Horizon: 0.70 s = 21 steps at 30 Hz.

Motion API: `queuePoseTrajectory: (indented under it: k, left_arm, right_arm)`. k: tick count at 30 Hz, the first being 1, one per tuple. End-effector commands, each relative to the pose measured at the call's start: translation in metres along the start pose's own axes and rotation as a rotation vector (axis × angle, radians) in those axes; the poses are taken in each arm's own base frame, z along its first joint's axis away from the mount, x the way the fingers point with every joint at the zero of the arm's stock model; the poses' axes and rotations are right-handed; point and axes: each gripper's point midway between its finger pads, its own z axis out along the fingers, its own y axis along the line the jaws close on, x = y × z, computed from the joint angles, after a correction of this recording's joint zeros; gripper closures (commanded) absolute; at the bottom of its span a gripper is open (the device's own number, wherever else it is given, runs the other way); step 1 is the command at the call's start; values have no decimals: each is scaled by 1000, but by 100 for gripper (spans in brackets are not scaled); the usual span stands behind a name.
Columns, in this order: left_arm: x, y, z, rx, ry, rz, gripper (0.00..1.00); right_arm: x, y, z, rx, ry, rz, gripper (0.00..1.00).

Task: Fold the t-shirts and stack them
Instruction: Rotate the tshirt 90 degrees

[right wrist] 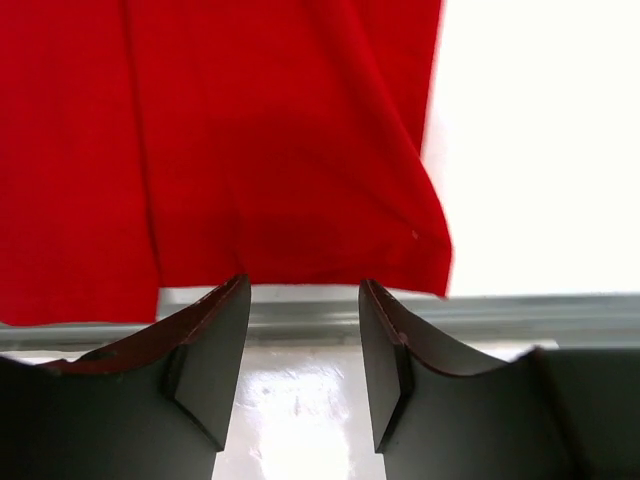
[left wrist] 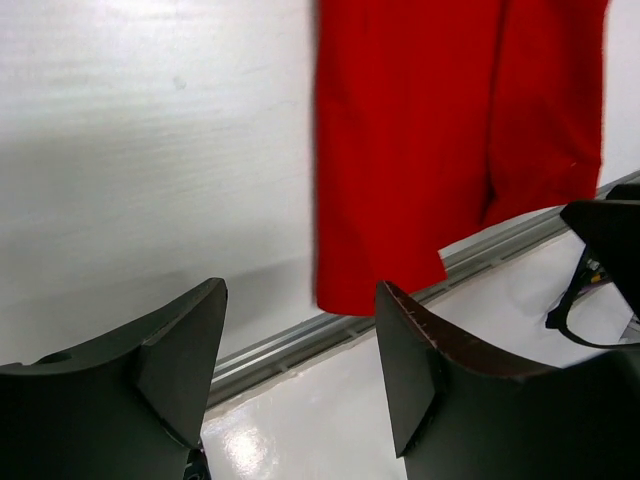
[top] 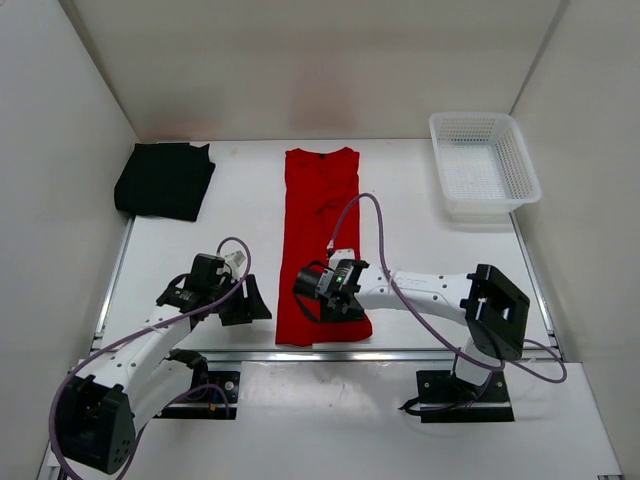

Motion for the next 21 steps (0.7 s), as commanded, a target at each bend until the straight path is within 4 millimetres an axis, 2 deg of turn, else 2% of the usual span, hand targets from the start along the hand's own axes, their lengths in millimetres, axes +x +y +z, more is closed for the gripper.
queuePoseTrajectory:
  k: [1, 3, 10, 13, 17, 21]
  left_arm:
    - [-3, -2, 3, 18, -12, -29, 28]
    - [0, 6, 4, -13, -6, -36, 28]
    - [0, 11, 4, -43, -4, -30, 28]
    - [1, 10, 4, -35, -4, -20, 28]
    - [3, 12, 5, -44, 7, -25, 28]
    - [2, 11, 6, -38, 5, -18, 29]
  right_arm:
    - [-11, 18, 1, -72, -30, -34, 55]
    - [-7, 21, 7, -71, -18, -56, 55]
    - [11, 32, 19, -92, 50, -96, 61]
    - [15, 27, 26, -59, 78, -104, 61]
    - [17, 31, 25, -75, 81, -105, 62]
    - [29, 24, 29, -65, 106, -98, 61]
